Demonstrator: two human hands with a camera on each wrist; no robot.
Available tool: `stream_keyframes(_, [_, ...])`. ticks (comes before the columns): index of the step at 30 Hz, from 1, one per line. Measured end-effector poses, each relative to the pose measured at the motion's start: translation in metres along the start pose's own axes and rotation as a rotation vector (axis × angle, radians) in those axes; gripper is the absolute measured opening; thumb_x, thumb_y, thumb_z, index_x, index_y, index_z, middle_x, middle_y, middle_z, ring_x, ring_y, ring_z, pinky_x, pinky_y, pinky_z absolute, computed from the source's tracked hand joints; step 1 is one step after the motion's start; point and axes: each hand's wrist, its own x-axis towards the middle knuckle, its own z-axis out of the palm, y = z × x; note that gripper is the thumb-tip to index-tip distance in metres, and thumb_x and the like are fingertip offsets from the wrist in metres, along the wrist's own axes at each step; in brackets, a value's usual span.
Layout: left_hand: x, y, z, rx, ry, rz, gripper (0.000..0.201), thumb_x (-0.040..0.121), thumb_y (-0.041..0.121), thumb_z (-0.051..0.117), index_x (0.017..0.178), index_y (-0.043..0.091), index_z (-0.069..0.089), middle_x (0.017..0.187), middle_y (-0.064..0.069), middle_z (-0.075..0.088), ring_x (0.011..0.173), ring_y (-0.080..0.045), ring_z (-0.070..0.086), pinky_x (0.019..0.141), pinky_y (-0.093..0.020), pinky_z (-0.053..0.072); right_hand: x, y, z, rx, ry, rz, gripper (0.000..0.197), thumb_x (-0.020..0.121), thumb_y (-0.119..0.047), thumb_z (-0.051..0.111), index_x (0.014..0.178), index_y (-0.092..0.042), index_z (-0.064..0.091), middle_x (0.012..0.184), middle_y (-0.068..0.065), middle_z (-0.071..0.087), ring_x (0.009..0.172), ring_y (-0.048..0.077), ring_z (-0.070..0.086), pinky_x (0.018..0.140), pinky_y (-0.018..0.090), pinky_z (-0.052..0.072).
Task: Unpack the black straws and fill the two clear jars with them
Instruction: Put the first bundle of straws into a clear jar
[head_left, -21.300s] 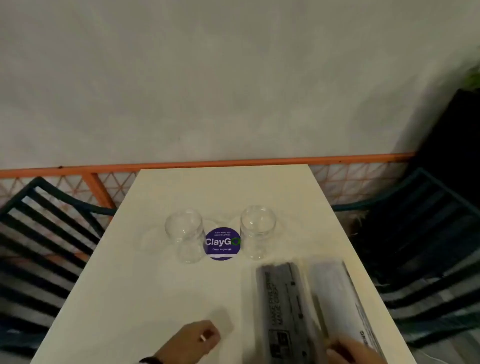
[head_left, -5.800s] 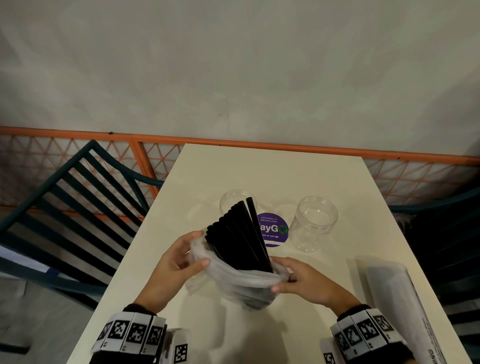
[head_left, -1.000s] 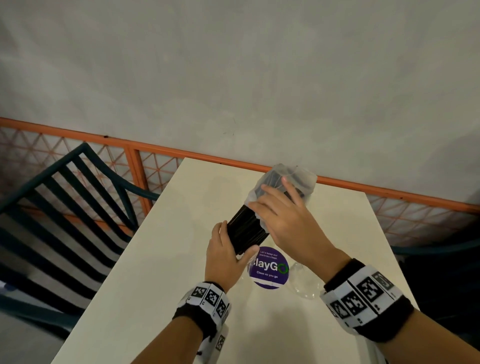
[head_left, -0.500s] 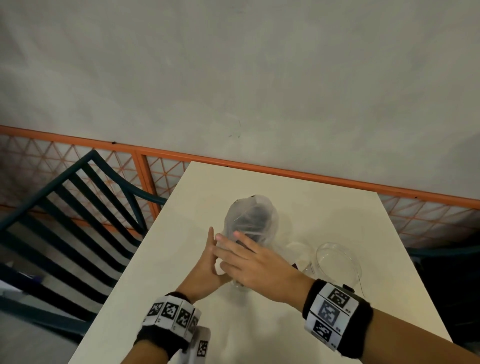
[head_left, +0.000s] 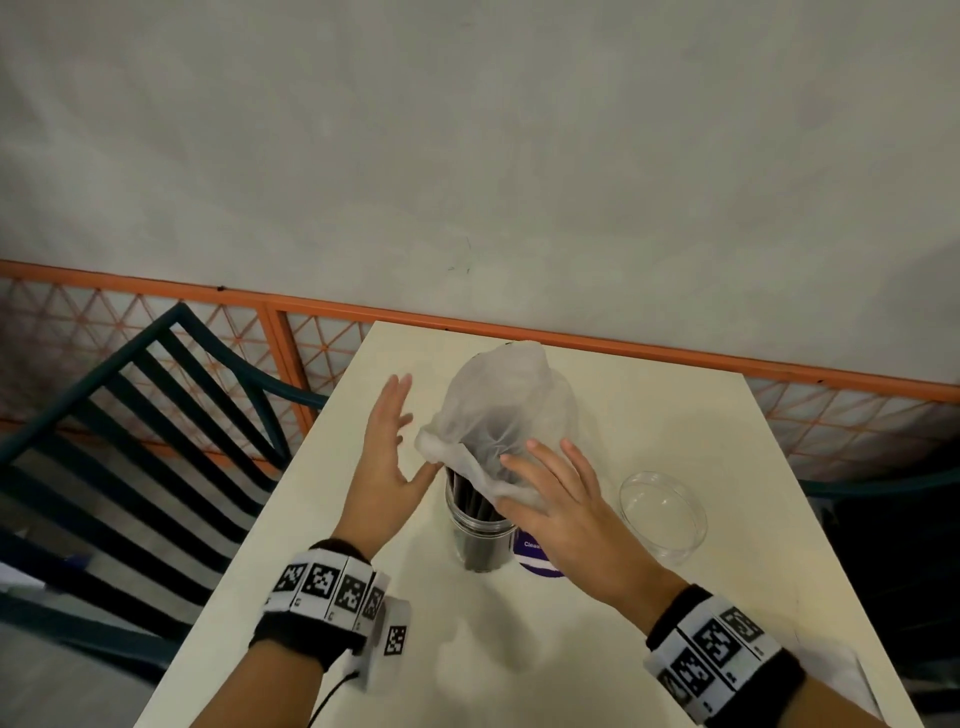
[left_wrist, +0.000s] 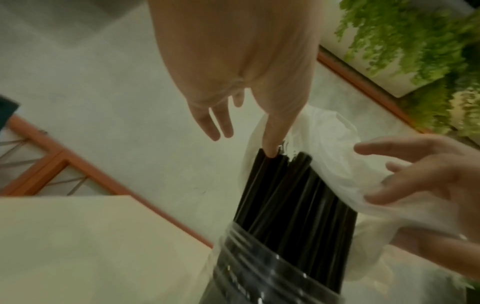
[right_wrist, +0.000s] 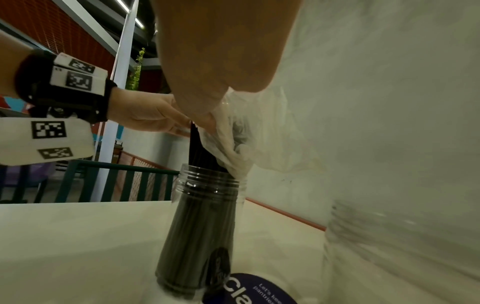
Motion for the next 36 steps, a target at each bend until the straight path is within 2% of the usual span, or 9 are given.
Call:
stream_keyframes(2, [0.010, 0.008, -0.002, 0.148, -0.039, 0.074, 0.066, 0.079, 0.005, 0.067, 0.128, 0.037, 0.038, 0.143, 0.010, 0.030, 0.125, -0.004, 0.039, 0.097, -0.010, 0.035, 0.000, 0.004, -0.004, 0.018, 0.098, 0.026, 0.029, 0.080, -0.013, 0.055, 0.105, -0.024, 0.064, 0.130, 0.006, 0.038, 0.123, 0.029, 0.035, 0.111, 0.041, 0.012])
stream_keyframes(5, [0.018, 0.020, -0.004, 0.196, 0.045, 0.050, 0.031, 0.080, 0.001, 0.064, 0.107, 0.015, 0.061, 0.101, 0.009, 0.062, 0.094, -0.006, 0.059, 0.083, -0.019, 0.049, 0.005, 0.008, -0.020, 0.015, 0.262, 0.149, 0.027, 0.080, -0.023, 0.054, 0.104, -0.027, 0.065, 0.117, 0.003, 0.042, 0.105, 0.026, 0.039, 0.096, 0.034, 0.025])
stream_keyframes(11, [0.025, 0.056, -0.011, 0.127, 0.345, -0.089, 0.010, 0.081, 0.001, 0.059, 0.090, 0.006, 0.056, 0.076, 0.007, 0.056, 0.065, -0.001, 0.053, 0.058, 0.002, 0.038, 0.021, 0.016, -0.045, 0.296, 0.430, 0.713, 0.037, 0.086, -0.032, 0.054, 0.119, -0.019, 0.046, 0.109, 0.007, 0.043, 0.094, 0.019, 0.045, 0.081, 0.029, 0.042])
stream_keyframes(14, [0.022, 0.078, -0.013, 0.149, 0.392, -0.098, 0.018, 0.081, 0.002, 0.060, 0.076, 0.012, 0.046, 0.067, 0.005, 0.052, 0.054, 0.001, 0.050, 0.052, -0.001, 0.036, 0.018, 0.014, -0.055, 0.657, 0.374, 0.730, 0.046, 0.090, -0.044, 0.041, 0.126, -0.016, 0.045, 0.116, -0.001, 0.045, 0.104, 0.011, 0.049, 0.088, 0.023, 0.048])
stream_keyframes(19, [0.001, 0.100, -0.026, 0.064, 0.224, -0.120, 0.011, 0.080, 0.007, 0.066, 0.082, 0.010, 0.056, 0.076, 0.003, 0.063, 0.062, -0.006, 0.058, 0.060, -0.015, 0.045, 0.003, 0.014, -0.063, 0.879, 0.373, 0.668, 0.039, 0.087, -0.035, 0.054, 0.125, -0.028, 0.046, 0.123, -0.014, 0.042, 0.116, -0.002, 0.045, 0.098, 0.012, 0.041])
stream_keyframes(25, [-0.047, 0.122, -0.038, -0.254, -0.357, -0.261, 0.032, 0.078, 0.016, 0.063, 0.110, 0.016, 0.062, 0.105, 0.002, 0.073, 0.096, -0.011, 0.068, 0.085, -0.020, 0.052, -0.021, 0.011, -0.083, 1.189, 0.235, 0.744, 0.042, 0.086, -0.009, 0.061, 0.111, -0.040, 0.051, 0.096, -0.009, 0.060, 0.094, 0.008, 0.061, 0.086, 0.017, 0.051])
stream_keyframes(28, [-0.071, 0.118, -0.034, -0.321, -0.370, -0.265, 0.025, 0.076, 0.010, 0.067, 0.101, 0.016, 0.069, 0.098, 0.006, 0.075, 0.090, -0.010, 0.069, 0.079, -0.015, 0.052, -0.035, 0.001, -0.089, 1.328, 0.160, 0.736, 0.031, 0.080, -0.007, 0.067, 0.096, -0.033, 0.062, 0.095, -0.004, 0.055, 0.088, 0.004, 0.060, 0.080, 0.013, 0.049])
stream_keyframes(31, [-0.094, 0.115, -0.030, -0.294, -0.353, -0.211, 0.030, 0.061, 0.041, 0.080, 0.084, 0.023, 0.073, 0.085, 0.004, 0.074, 0.080, -0.010, 0.067, 0.076, -0.018, 0.051, -0.050, -0.010, -0.093, 1.461, 0.071, 0.739, 0.019, 0.077, -0.006, 0.071, 0.087, -0.019, 0.060, 0.098, 0.003, 0.059, 0.087, 0.005, 0.063, 0.080, 0.016, 0.050])
stream_keyframes(36, [-0.130, 0.124, -0.023, -0.056, -0.189, -0.058, 0.025, 0.061, 0.041, 0.075, 0.070, 0.026, 0.057, 0.070, 0.011, 0.058, 0.069, -0.008, 0.050, 0.068, -0.016, 0.041, -0.067, -0.026, -0.100, 1.399, 0.086, 0.710, 0.032, 0.080, 0.000, 0.065, 0.066, -0.019, 0.043, 0.061, -0.009, 0.048, 0.058, 0.010, 0.049, 0.060, 0.016, 0.044])
